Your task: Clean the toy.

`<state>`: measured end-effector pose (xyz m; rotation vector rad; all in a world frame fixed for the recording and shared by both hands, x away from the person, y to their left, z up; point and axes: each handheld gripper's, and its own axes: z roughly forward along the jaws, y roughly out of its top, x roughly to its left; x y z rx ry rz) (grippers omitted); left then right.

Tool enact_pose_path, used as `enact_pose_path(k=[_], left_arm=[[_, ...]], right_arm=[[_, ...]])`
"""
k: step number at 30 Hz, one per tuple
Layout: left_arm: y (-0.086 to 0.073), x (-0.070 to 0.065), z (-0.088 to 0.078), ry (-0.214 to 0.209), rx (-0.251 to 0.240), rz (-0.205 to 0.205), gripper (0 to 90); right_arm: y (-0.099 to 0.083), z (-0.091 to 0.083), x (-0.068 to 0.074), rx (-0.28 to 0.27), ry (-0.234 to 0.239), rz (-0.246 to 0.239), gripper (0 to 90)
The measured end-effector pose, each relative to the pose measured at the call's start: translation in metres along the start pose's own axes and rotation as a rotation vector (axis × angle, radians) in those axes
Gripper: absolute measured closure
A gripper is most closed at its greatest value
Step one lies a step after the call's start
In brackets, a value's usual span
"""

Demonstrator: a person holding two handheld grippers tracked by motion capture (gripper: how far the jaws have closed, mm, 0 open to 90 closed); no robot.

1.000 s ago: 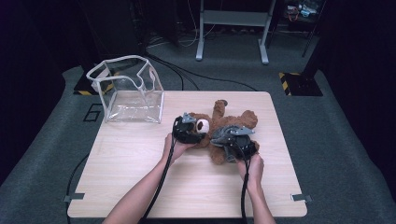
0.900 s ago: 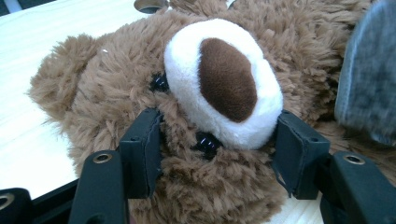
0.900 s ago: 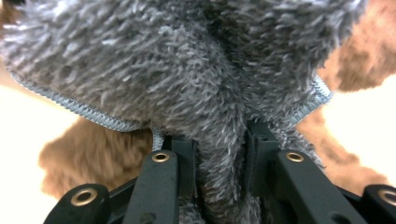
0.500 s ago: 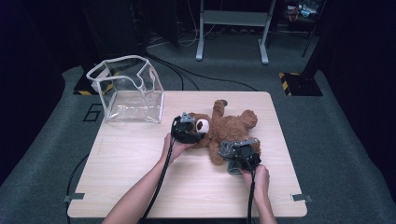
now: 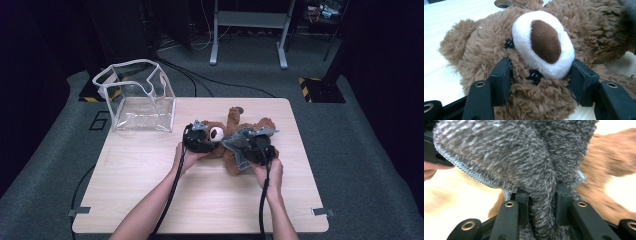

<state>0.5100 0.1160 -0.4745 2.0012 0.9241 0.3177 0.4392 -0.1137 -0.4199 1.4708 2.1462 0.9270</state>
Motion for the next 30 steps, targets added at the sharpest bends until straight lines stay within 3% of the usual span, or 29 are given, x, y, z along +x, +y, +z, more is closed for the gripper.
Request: enact_pose_path(k=[4,11,14,16,19,22,26,30], left_arm=[[-0.001,0.000,0.000,-0.002,0.000,-0.004,41.0],[-0.001,-0.001,0.000,-0.001,0.002,-0.007,41.1],[-0.002,-0.001,0.001,-0.005,-0.011,-0.022,41.1],[-0.002,0.000,0.001,-0.005,-0.008,-0.017,41.1],[-0.002,0.001,0.001,-0.010,-0.007,-0.012,41.1],[-0.001,0.003,0.000,-0.018,0.001,-0.015,41.2],[0.000,0.001,0.001,-0.014,0.001,-0.017,41.3],[-0.001,0.001,0.000,-0.008,0.004,-0.015,41.3]], right_arm=[[-0.007,0.029,0.013,0.026,-0.014,-0.019,70.0],[-0.036,0.051,0.028,0.103,0.028,-0.079,71.6],[-0.043,0.049,0.029,0.117,0.053,-0.084,71.9],[-0.048,0.042,0.029,0.166,0.083,-0.107,71.9],[-0.055,0.030,0.028,0.187,0.084,-0.131,71.6],[-0.051,0.012,0.020,0.130,0.062,-0.115,71.4],[-0.030,-0.006,0.012,0.026,0.027,-0.076,71.2],[-0.012,0.002,0.020,0.002,0.013,-0.069,70.5]])
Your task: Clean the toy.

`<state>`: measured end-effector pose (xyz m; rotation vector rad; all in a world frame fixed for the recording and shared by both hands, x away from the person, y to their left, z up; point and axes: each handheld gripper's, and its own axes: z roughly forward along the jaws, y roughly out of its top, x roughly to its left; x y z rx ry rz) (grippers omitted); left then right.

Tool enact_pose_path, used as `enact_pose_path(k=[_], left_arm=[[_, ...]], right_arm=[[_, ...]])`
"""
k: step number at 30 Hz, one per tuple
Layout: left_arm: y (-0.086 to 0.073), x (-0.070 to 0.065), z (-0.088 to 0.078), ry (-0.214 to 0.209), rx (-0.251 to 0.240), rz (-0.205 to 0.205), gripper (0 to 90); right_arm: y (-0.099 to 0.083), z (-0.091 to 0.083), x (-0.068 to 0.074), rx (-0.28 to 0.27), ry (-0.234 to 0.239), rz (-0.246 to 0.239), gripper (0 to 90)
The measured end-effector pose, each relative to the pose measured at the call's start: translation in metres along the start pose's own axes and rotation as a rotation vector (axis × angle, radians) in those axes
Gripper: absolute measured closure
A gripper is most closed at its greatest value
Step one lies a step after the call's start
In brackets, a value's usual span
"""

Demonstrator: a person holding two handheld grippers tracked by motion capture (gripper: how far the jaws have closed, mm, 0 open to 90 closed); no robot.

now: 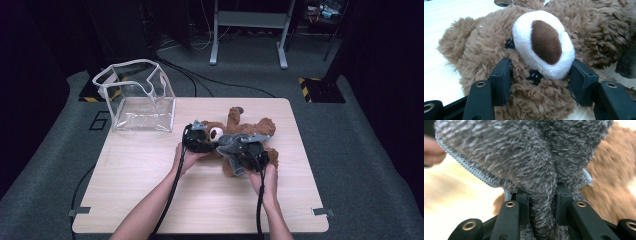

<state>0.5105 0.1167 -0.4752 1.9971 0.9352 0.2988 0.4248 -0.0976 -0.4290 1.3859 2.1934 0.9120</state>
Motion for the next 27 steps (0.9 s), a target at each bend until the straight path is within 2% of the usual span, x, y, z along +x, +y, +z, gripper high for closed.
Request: enact_pose_path(k=[2,4,6,9,12,13,14,15,17,22,24,26,27], left_arm=[[0.000,0.000,0.000,0.001,-0.001,-0.002,41.3],[0.000,0.000,0.000,0.003,0.005,0.004,41.3],[-0.001,-0.001,0.000,0.002,0.001,0.001,41.3],[-0.002,-0.001,0.000,0.001,-0.008,-0.007,41.3],[-0.002,-0.001,0.000,0.006,-0.009,-0.003,41.3],[-0.002,-0.002,0.001,0.007,-0.015,-0.005,41.2],[-0.001,-0.001,0.000,0.010,-0.011,0.003,41.2],[-0.001,-0.002,0.000,0.013,-0.012,0.002,41.1],[-0.001,-0.003,0.000,0.027,-0.010,0.012,40.8],[0.001,-0.008,-0.002,0.061,-0.021,0.036,39.2],[0.001,-0.009,-0.002,0.070,-0.018,0.041,38.8],[0.001,-0.009,-0.002,0.072,-0.020,0.041,38.7],[0.000,-0.009,-0.002,0.073,-0.021,0.041,38.7]], right_arm=[[0.002,0.014,0.003,0.012,-0.003,-0.021,70.1],[-0.002,0.028,0.006,0.031,-0.001,-0.021,70.0],[-0.012,0.040,0.011,0.060,0.023,-0.033,70.1],[-0.029,0.046,0.015,0.082,0.030,-0.047,70.6],[-0.042,0.040,0.011,0.120,0.079,-0.055,71.1],[-0.045,0.037,0.008,0.122,0.086,-0.065,71.2],[-0.048,0.032,0.005,0.121,0.091,-0.055,71.2],[-0.051,0.027,0.002,0.113,0.092,-0.058,71.3],[-0.055,0.013,-0.006,0.072,0.087,-0.021,71.3],[-0.061,-0.017,-0.031,-0.034,0.027,0.034,71.1],[-0.063,-0.025,-0.040,-0.052,-0.009,0.044,71.1],[-0.065,-0.032,-0.048,-0.072,-0.039,0.079,71.2],[-0.067,-0.036,-0.055,-0.078,-0.077,0.079,71.2]])
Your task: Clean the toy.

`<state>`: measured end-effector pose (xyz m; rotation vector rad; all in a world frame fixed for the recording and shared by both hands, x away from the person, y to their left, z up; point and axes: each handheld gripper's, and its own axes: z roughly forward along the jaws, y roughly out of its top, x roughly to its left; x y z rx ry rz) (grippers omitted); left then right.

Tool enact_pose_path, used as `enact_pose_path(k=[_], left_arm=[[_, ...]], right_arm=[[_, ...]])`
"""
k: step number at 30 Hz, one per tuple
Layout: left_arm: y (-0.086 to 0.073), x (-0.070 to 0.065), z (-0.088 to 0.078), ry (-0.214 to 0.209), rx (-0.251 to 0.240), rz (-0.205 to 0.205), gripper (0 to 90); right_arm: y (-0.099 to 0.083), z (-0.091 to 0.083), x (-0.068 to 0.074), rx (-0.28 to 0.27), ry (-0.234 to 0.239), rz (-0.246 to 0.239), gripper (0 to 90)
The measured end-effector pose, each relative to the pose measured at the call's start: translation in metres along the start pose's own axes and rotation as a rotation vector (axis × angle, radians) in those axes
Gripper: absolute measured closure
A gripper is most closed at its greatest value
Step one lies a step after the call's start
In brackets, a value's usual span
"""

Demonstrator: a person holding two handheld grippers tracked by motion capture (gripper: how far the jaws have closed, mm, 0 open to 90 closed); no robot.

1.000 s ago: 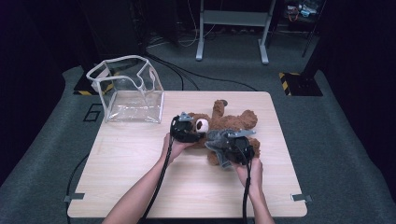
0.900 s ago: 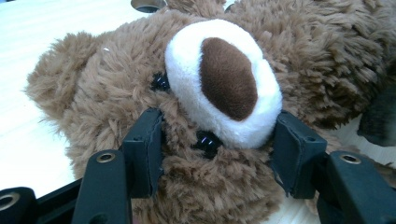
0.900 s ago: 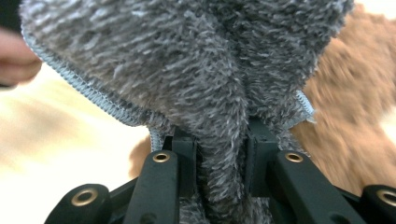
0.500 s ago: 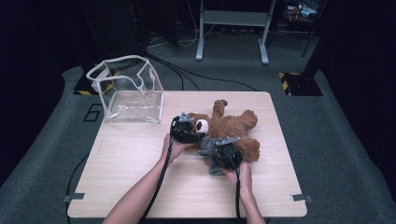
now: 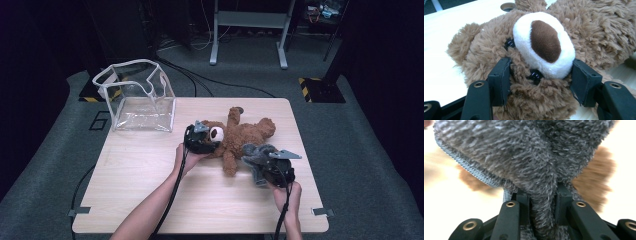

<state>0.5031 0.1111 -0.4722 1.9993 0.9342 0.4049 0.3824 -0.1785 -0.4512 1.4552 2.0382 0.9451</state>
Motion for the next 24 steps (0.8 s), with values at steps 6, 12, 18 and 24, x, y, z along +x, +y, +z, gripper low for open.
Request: enact_pose_path(k=[6,12,18,24], left_arm=[[0.000,-0.001,-0.001,-0.002,-0.004,0.001,38.1],[0.000,-0.004,-0.006,0.011,-0.021,0.016,35.7],[-0.002,-0.007,-0.010,0.018,-0.036,0.024,33.4],[-0.003,-0.013,-0.018,0.026,-0.049,0.041,29.0]], right_arm=[[-0.010,-0.013,-0.030,-0.017,-0.128,0.073,71.2],[-0.019,-0.028,-0.055,-0.026,-0.212,0.144,71.2],[-0.029,-0.031,-0.070,-0.015,-0.239,0.181,70.9],[-0.036,-0.028,-0.080,-0.010,-0.255,0.216,70.8]])
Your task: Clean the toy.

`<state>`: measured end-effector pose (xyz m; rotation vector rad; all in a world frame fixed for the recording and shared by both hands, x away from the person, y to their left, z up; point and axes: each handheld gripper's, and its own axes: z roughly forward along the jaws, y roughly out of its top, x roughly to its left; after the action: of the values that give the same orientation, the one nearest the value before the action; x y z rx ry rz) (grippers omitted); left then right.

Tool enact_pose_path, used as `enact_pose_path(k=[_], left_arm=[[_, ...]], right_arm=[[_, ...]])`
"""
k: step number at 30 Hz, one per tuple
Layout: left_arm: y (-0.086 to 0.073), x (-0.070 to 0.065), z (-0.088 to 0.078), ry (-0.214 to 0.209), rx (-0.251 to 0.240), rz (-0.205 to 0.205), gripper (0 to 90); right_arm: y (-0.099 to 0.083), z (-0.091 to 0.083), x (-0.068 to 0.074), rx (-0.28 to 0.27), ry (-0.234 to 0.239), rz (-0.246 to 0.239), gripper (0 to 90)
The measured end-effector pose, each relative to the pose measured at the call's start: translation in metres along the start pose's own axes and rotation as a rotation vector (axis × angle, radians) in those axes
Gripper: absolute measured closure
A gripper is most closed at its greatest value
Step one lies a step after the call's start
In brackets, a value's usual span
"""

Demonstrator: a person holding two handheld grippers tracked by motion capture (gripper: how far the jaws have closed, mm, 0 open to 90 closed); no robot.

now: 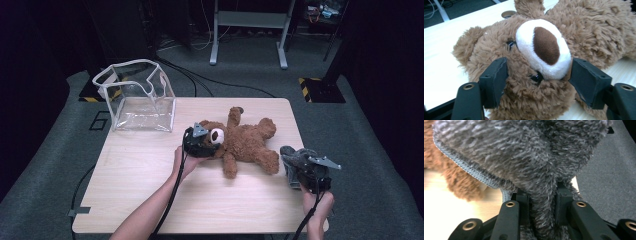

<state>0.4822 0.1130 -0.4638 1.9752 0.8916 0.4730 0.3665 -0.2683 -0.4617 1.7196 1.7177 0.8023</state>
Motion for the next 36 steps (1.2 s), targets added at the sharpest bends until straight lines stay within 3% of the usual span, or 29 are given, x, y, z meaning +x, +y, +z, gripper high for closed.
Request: enact_pose_path(k=[7,12,18,24,29,36], left_arm=[[-0.007,-0.019,-0.017,-0.014,-0.064,-0.031,22.3],[-0.016,-0.043,-0.023,-0.029,-0.068,-0.006,21.8],[-0.032,-0.067,-0.011,-0.056,0.006,0.022,21.5],[-0.043,-0.080,0.007,-0.064,0.069,0.023,22.4],[-0.047,-0.090,0.018,-0.056,0.119,0.063,23.6],[-0.050,-0.096,0.027,-0.033,0.137,0.071,27.6]], right_arm=[[-0.002,0.004,-0.006,0.008,0.001,0.017,70.6],[-0.004,0.007,-0.008,0.021,0.005,0.022,70.6],[-0.003,0.008,-0.006,0.016,0.008,0.018,70.6],[-0.003,0.009,-0.005,0.020,0.011,0.016,70.6],[-0.004,0.009,-0.005,0.021,0.014,0.015,70.6],[-0.006,0.010,-0.005,0.022,0.016,0.018,70.6]])
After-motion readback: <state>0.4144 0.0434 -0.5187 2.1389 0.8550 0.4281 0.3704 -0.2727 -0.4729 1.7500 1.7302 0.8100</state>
